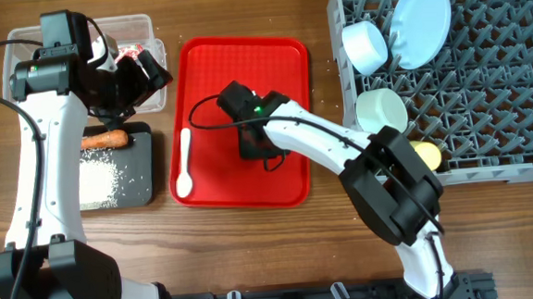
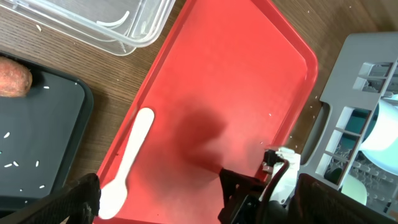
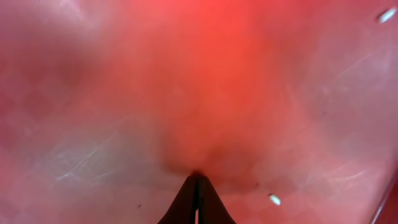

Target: Sort waste into correct bins and load items into the dishwasher rack

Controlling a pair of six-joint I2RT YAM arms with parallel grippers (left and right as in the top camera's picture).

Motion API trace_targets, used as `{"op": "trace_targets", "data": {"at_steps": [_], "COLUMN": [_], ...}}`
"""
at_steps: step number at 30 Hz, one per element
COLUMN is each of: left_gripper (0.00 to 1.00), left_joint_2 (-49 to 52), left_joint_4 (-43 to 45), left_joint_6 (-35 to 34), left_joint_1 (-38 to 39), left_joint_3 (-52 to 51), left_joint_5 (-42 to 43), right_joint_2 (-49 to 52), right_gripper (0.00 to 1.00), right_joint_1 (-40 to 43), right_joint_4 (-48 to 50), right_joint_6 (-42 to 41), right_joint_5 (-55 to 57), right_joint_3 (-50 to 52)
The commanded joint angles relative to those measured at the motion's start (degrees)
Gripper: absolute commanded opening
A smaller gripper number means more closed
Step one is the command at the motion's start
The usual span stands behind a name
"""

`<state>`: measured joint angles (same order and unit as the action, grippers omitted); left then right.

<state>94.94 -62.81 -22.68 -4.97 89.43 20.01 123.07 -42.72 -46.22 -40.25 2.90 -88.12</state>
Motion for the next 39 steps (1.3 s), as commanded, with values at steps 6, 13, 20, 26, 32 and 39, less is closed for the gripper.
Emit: {"op": "trace_targets", "data": {"at_steps": [6, 13, 20, 26, 32, 39], "left_gripper": [1.00, 1.00, 1.00, 1.00, 1.00, 1.00], "left_joint_2": [-1.40, -1.40, -1.40, -1.40, -1.40, -1.42], "left_joint_4": [0.09, 0.09, 0.09, 0.11, 0.11, 1.66], "left_joint_6": [-0.11, -0.11, -0.11, -0.11, -0.11, -4.57], "left_joint_1": [0.11, 0.11, 0.09, 0.09, 0.11, -1.86], "left_joint_3": [0.59, 0.59, 0.59, 0.59, 0.59, 0.59], "left_joint_5": [-0.11, -0.11, -0.11, -0.11, -0.11, -8.37], "right_joint_2": [1.75, 2.10, 2.21, 2.21, 2.21, 2.49], "right_gripper": [0.51, 0.54, 0.54, 0.54, 0.54, 0.53], "right_joint_1": [-0.79, -5.99, -12.17, -12.35, -12.39, -12.41], "right_joint_4": [10.12, 17.75, 19.34, 19.19, 19.19, 19.91], "right_joint_6": [5.49, 3.82, 3.85, 3.69, 2.58, 2.54], "right_joint_5": [-10.54, -6.64, 6.78, 6.73, 6.73, 6.51], "right_joint_3": [-5.92, -5.95, -5.95, -5.95, -5.95, -5.90]}}
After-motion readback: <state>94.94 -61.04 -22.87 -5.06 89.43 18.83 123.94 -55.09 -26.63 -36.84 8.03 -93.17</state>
